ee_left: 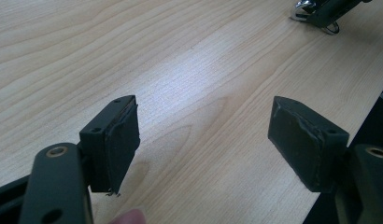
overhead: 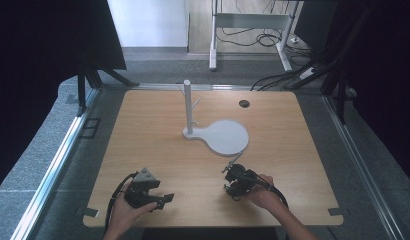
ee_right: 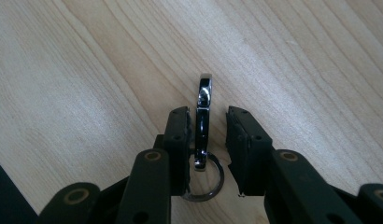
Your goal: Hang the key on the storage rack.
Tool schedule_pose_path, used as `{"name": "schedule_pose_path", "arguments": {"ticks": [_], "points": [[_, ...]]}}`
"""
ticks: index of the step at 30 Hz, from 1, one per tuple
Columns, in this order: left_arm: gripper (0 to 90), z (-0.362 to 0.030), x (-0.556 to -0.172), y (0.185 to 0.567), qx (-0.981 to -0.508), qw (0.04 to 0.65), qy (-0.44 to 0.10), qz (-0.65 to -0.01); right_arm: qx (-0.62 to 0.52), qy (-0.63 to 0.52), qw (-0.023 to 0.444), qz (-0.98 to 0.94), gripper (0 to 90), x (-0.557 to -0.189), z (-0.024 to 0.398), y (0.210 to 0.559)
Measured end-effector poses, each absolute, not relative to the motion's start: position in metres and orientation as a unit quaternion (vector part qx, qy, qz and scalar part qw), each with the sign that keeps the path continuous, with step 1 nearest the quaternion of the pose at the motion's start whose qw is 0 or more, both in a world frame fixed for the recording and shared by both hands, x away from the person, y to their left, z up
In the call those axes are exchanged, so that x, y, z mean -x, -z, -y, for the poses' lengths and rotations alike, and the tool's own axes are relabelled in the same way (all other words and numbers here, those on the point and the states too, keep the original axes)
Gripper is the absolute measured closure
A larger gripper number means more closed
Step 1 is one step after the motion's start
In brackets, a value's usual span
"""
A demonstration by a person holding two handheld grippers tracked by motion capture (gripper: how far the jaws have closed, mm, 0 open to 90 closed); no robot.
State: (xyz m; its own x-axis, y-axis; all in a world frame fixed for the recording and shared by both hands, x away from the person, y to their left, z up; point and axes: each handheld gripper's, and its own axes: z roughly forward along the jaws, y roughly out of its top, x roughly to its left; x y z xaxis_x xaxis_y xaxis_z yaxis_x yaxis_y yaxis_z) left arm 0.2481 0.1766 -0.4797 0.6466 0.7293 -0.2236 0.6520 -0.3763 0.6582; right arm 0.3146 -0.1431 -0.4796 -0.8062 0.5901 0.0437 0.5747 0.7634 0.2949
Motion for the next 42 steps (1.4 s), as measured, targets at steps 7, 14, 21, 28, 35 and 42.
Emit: {"name": "schedule_pose_path", "arguments": {"ticks": [7, 14, 21, 28, 35, 42], "points": [[25.2, -0.177, -0.248, 0.48, -0.827, 0.372, -0.053, -0.418, -0.309, -0.141, 0.031, -0.94, 77.1, -0.314, 0.142, 0.479], [25.2, -0.176, -0.249, 0.481, -0.829, 0.368, -0.052, -0.418, -0.302, -0.138, 0.033, -0.943, 84.2, -0.312, 0.14, 0.479], [25.2, -0.176, -0.249, 0.481, -0.829, 0.368, -0.052, -0.419, -0.298, -0.135, 0.036, -0.944, 84.5, -0.311, 0.139, 0.479], [25.2, -0.177, -0.249, 0.481, -0.828, 0.367, -0.053, -0.42, -0.301, -0.145, 0.036, -0.942, 84.7, -0.314, 0.142, 0.474], [25.2, -0.176, -0.249, 0.481, -0.829, 0.366, -0.053, -0.42, -0.302, -0.155, 0.048, -0.939, 84.7, -0.315, 0.145, 0.463], [25.2, -0.177, -0.25, 0.482, -0.828, 0.366, -0.052, -0.422, -0.307, -0.164, 0.055, -0.936, 84.6, -0.318, 0.149, 0.451]]}}
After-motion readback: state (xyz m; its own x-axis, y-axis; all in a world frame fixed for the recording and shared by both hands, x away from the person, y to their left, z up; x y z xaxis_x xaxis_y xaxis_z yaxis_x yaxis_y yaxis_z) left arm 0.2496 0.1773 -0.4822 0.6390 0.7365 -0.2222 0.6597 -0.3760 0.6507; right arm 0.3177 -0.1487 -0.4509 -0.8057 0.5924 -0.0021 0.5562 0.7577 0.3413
